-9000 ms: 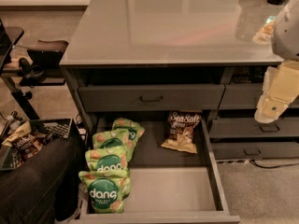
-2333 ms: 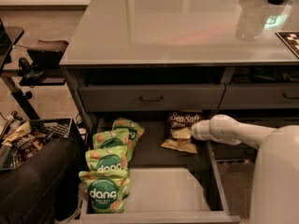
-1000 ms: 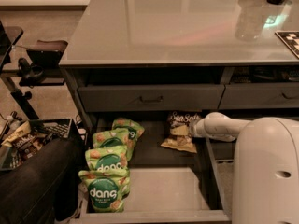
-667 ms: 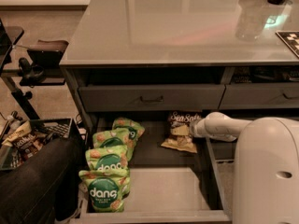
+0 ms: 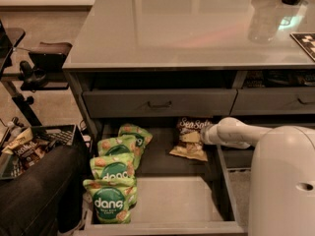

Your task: Pick brown chip bag from middle drawer and place on counter

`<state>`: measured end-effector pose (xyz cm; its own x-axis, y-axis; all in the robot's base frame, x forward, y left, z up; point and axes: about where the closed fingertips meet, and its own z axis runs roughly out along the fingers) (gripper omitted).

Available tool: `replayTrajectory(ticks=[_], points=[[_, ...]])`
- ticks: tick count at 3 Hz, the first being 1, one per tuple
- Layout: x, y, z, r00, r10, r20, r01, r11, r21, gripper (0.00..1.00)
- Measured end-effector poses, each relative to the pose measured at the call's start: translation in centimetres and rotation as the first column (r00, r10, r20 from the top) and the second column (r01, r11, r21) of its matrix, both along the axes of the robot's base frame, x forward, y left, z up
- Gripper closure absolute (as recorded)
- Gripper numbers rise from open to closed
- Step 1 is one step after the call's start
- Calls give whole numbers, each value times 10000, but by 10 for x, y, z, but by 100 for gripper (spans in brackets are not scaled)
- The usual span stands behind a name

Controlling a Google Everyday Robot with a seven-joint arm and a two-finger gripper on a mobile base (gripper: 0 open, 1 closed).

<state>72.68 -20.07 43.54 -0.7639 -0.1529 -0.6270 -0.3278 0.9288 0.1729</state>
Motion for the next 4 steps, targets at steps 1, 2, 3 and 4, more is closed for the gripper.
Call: replayTrajectory(ticks=[1, 2, 3, 4], points=[[-19, 11, 20, 9979, 597, 269, -590, 9979, -264, 27], [-45, 33, 49, 9879, 1399, 662, -1348, 9879, -762, 9], [-51, 34, 46, 9881, 1439, 538, -1397, 9873, -756, 0], [-49, 34, 35, 9923, 1163, 420, -1136, 9916, -623, 0]])
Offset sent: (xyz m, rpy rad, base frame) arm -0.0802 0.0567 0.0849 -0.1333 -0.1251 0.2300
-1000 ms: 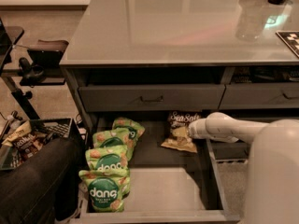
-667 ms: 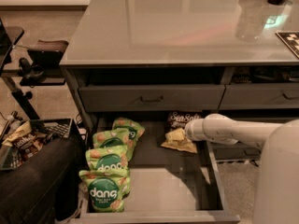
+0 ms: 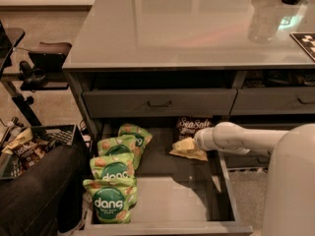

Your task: Pick brown chip bag from middle drawer and place on counter

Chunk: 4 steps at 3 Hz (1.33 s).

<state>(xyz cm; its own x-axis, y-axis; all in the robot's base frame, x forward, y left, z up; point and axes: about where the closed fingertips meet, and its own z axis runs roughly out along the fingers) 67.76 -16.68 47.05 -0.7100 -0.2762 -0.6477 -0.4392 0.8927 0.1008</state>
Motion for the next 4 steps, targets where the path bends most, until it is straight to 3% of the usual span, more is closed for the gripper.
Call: replayTrajectory(ticks=[2, 4], points=[[12, -3, -41, 9957, -764, -517, 768, 9970, 71, 0], [32, -5, -64, 9878, -1425, -630, 1413, 9897, -223, 0]])
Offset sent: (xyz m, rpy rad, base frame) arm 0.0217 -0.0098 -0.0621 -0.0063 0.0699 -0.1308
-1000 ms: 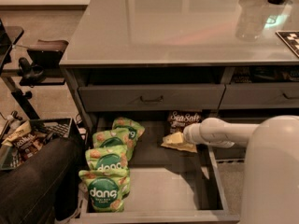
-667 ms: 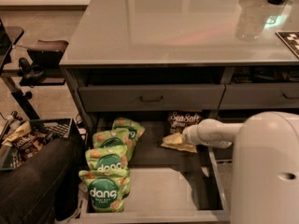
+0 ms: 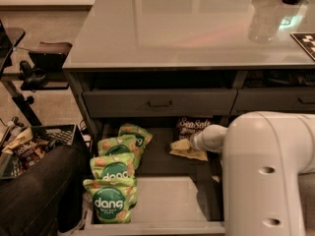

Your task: Pick brown chip bag from middle drawer and place on counter

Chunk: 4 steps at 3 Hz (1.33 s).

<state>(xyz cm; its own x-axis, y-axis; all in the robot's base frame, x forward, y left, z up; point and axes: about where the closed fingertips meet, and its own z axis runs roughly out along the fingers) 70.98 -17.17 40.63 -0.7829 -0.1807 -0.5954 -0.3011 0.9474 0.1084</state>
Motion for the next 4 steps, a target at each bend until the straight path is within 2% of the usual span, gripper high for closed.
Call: replayTrajectory(ticks=[2, 3, 4], points=[[21, -11, -29, 9967, -733, -356, 726, 9971, -208, 0], [21, -12, -30, 9966, -738, -358, 730, 9971, -217, 19], [21, -12, -30, 9966, -738, -359, 730, 9971, -217, 42]])
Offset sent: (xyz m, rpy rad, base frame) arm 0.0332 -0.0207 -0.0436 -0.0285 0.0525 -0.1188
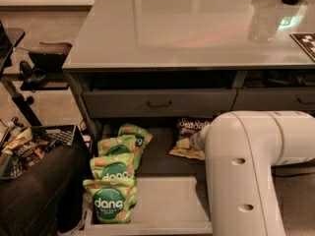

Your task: Pick brown chip bag from middle drawer and place on counter

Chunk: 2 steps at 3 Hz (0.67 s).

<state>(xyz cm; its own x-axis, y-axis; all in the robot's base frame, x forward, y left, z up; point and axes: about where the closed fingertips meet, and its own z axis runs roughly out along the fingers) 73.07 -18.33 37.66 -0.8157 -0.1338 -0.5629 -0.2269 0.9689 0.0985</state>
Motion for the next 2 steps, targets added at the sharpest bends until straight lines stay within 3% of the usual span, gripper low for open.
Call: replayTrajectory(ticks=[2], points=[[-2, 1, -1, 10000, 89, -31, -89, 10000, 10, 89]])
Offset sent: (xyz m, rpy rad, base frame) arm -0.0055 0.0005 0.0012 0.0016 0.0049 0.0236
